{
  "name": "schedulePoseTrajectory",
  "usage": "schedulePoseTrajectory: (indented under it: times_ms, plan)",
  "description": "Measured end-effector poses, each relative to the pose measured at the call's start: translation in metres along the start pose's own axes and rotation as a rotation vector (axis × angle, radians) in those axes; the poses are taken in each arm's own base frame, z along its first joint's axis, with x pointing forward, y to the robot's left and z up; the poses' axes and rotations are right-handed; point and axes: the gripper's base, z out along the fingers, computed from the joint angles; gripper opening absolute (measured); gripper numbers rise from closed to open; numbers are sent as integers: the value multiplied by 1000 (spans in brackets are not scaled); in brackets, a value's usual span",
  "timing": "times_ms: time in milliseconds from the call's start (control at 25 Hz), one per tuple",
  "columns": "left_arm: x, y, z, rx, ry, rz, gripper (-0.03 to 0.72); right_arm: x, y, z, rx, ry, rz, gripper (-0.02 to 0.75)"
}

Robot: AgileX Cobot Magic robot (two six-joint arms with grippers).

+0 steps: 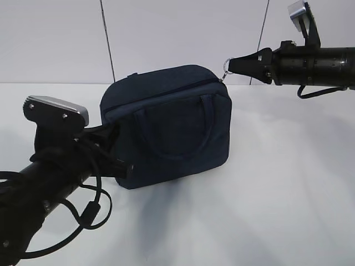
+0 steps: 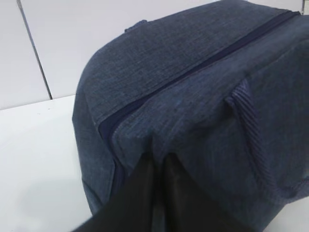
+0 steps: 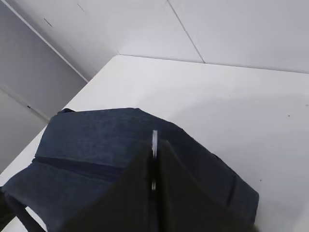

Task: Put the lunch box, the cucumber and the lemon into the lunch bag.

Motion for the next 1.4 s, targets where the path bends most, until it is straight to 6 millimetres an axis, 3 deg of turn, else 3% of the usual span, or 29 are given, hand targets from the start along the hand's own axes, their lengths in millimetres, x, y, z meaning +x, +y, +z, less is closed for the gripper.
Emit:
schedulePoseTrajectory:
  times_ms: [320,840,1400]
  plan:
    - [0,-1,0,6,3,2,6,2,-4,1,28,7,4,20]
    - [0,-1,0,8,3,-8,6,21,-20,10,48,36,71,20]
    - [0,-1,1,10,3,-9,6,21,-20,10,46,35,71,20]
